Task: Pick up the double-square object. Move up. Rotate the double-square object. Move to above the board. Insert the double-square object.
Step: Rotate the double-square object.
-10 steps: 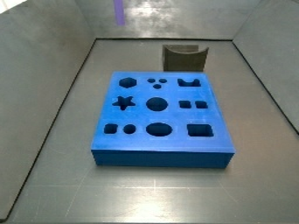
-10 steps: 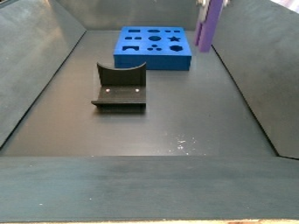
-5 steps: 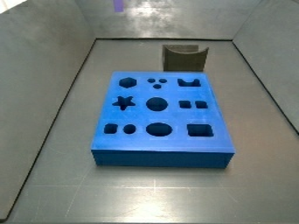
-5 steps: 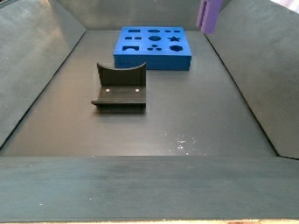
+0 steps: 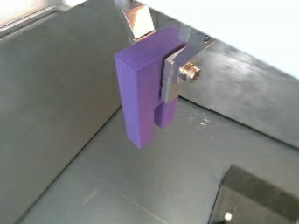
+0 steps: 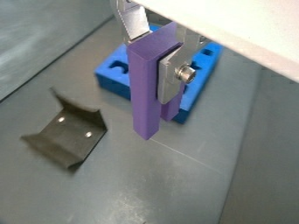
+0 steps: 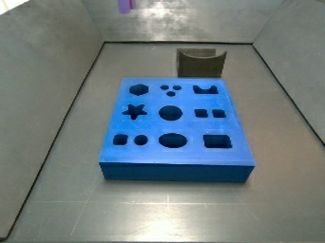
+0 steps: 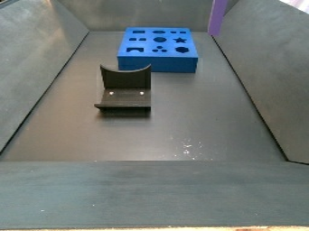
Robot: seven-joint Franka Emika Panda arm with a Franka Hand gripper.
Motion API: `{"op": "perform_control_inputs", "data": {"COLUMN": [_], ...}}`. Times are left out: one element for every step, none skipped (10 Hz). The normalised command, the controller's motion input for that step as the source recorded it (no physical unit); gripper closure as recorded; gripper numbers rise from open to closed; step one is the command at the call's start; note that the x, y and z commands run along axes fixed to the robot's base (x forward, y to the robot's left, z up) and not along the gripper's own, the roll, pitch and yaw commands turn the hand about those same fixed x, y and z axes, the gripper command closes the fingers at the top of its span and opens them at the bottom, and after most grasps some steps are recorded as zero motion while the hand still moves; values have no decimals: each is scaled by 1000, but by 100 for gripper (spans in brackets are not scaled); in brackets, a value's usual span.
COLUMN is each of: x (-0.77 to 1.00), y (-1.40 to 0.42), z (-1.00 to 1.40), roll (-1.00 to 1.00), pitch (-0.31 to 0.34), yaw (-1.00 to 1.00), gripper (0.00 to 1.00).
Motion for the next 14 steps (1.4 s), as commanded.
{"op": "perform_control_inputs", "data": {"x": [37,44,50,73,72,67,54,52,48,46,44,44,43,43], "y": [19,19,19,2,3,2,4,5,7,7,9,10,10,11], "z": [16,19,20,0,-1,-7,-18,-19,-21,-22,-22,-23,-23,-23], "roll": [-124,-123,-122,0,0,0,-1,-1,-2,-3,-4,-6,-8,-8], "pitch": [156,149,139,0,0,1,5,6,9,12,15,20,22,22], "yaw": [-670,-517,-293,-1000,-1000,-1000,-1000,-1000,-1000,-1000,-1000,-1000,-853,-605], "gripper": [100,100,100,100,100,100,100,100,100,100,100,100,100,100]}}
